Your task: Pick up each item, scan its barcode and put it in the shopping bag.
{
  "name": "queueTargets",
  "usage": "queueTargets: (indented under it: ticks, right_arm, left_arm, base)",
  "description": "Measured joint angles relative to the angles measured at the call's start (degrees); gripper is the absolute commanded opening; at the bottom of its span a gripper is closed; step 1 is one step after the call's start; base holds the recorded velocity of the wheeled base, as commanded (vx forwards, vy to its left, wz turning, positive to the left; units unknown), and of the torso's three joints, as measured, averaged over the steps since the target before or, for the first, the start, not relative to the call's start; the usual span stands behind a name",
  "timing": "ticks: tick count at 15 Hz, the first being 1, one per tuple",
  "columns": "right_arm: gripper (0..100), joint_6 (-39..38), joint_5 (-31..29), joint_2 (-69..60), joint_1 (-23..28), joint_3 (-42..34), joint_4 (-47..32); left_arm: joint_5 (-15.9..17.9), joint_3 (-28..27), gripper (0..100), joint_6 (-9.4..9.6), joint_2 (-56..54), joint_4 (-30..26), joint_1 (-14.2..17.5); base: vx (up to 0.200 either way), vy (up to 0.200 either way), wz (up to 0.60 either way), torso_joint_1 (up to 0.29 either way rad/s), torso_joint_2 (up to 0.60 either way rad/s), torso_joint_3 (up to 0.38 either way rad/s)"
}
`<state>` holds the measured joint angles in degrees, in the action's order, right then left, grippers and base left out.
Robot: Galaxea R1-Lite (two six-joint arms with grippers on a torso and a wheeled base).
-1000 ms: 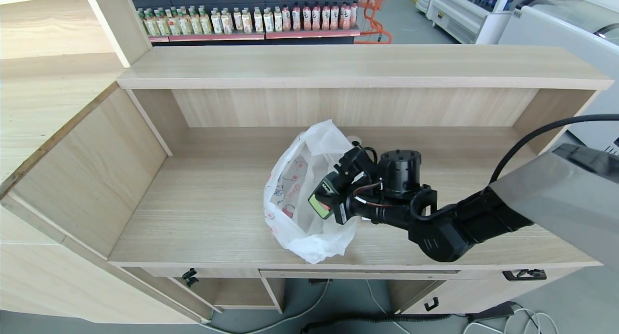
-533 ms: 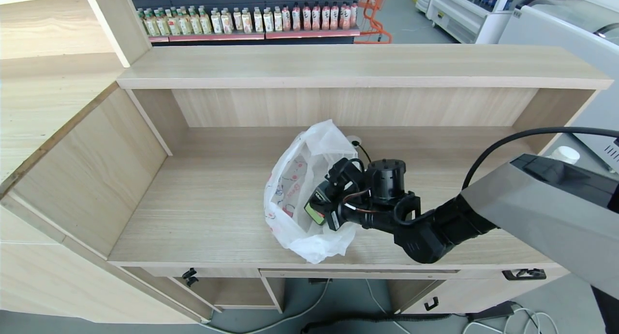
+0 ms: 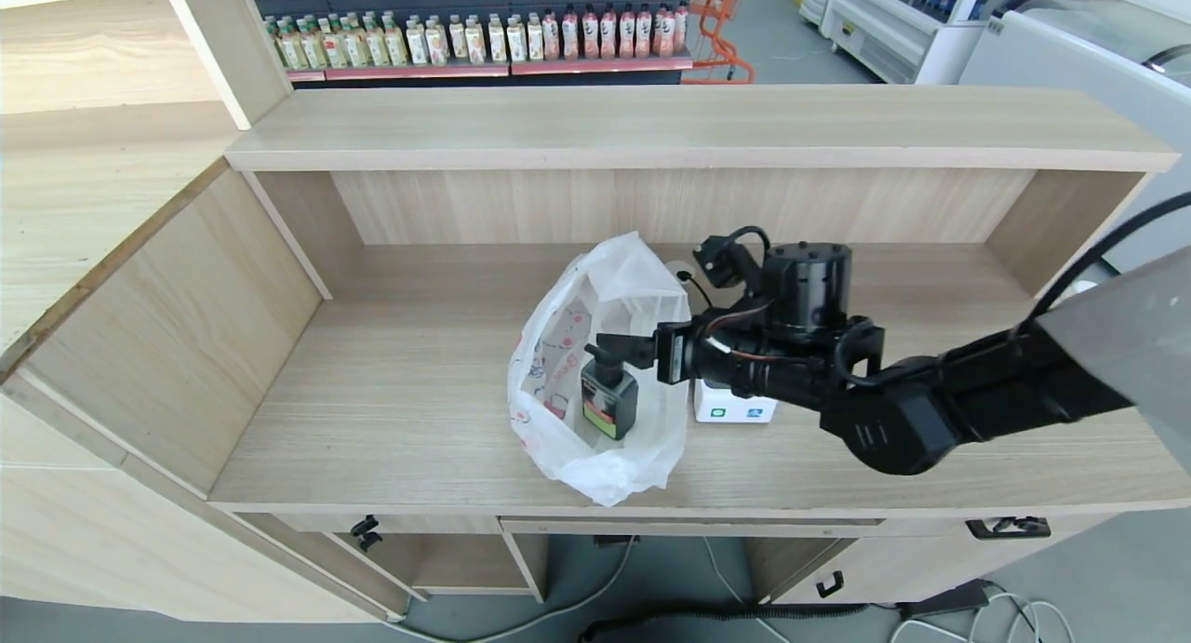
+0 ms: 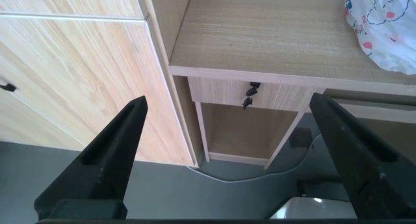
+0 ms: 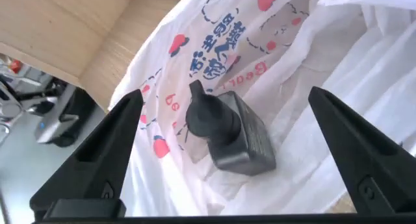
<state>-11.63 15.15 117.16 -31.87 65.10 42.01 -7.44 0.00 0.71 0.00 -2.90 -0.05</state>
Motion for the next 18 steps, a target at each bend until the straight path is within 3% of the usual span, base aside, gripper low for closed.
queueTargets:
  ticks: [4, 6, 9, 18]
  right_arm:
    - [100, -7.44, -0.51, -15.73, 3.56, -11.65, -4.84]
    - [100, -1.01, -4.92, -21.93, 7.73, -16.97, -10.35]
    - [100, 4.05, -11.0, -27.22, 11.92, -22.3, -11.43]
    - [100, 3.89, -11.48, -30.93, 13.08, -26.87, -11.3]
  left_arm:
    - [-0.02, 0.0, 100, 0.0, 0.0, 0.01, 0.0]
    - [-0.02, 0.0, 100, 0.0, 0.0, 0.0, 0.02]
    - [0.0, 0.0, 100, -0.02, 0.0, 0.01, 0.0]
    - [0.0, 0.0, 100, 0.09, 0.0, 0.01, 0.0]
  base:
    - [0.0, 0.0, 0.0, 0.0, 0.0, 0.0]
    - [0.0, 0.0, 0.0, 0.0, 0.0, 0.0]
    - [0.0, 0.0, 0.0, 0.0, 0.0, 0.0]
    - [0.0, -0.022, 0.0, 0.0, 0.0, 0.001]
